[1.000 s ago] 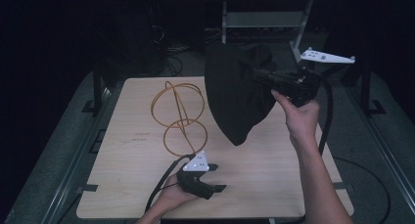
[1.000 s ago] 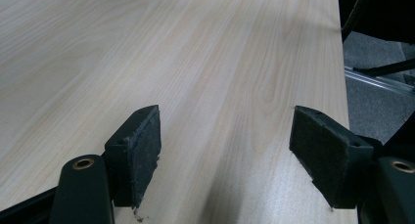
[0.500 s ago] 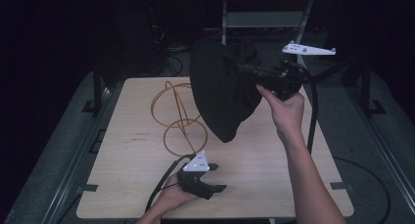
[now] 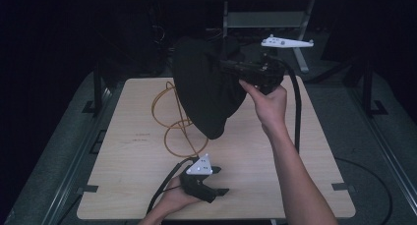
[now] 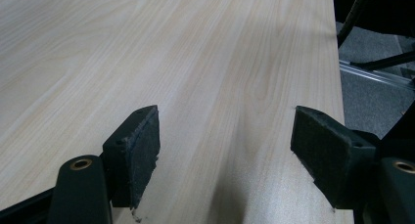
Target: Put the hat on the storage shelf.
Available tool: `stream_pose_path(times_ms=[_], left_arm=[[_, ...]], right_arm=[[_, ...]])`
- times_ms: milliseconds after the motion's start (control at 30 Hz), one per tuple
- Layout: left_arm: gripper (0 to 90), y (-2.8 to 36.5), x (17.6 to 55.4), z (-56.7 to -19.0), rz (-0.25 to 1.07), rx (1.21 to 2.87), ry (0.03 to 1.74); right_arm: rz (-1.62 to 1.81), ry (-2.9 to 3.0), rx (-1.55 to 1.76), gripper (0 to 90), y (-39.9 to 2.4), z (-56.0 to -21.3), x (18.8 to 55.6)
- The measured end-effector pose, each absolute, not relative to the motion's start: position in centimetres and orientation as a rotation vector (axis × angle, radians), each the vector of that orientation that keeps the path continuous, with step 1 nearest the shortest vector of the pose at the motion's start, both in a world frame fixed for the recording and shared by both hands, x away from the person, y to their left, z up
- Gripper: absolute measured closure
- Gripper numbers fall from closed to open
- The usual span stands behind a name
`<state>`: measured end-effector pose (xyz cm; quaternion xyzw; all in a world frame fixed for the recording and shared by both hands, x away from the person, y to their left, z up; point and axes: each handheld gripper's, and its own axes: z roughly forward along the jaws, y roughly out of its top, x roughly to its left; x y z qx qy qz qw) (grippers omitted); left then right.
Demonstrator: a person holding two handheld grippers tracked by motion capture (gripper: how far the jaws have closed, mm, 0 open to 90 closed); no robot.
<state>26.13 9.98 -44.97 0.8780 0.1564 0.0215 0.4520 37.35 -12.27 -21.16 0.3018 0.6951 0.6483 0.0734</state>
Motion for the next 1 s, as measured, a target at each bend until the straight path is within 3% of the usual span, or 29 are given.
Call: stream_pose_path(times_ms=[1000], left_arm=[[25.0, 9.7, 26.1, -45.3, 0.063, 2.184, 0.368]], right_arm=[[1.877, 2.268, 0.766, 88.4, -1.7, -21.0, 39.7]])
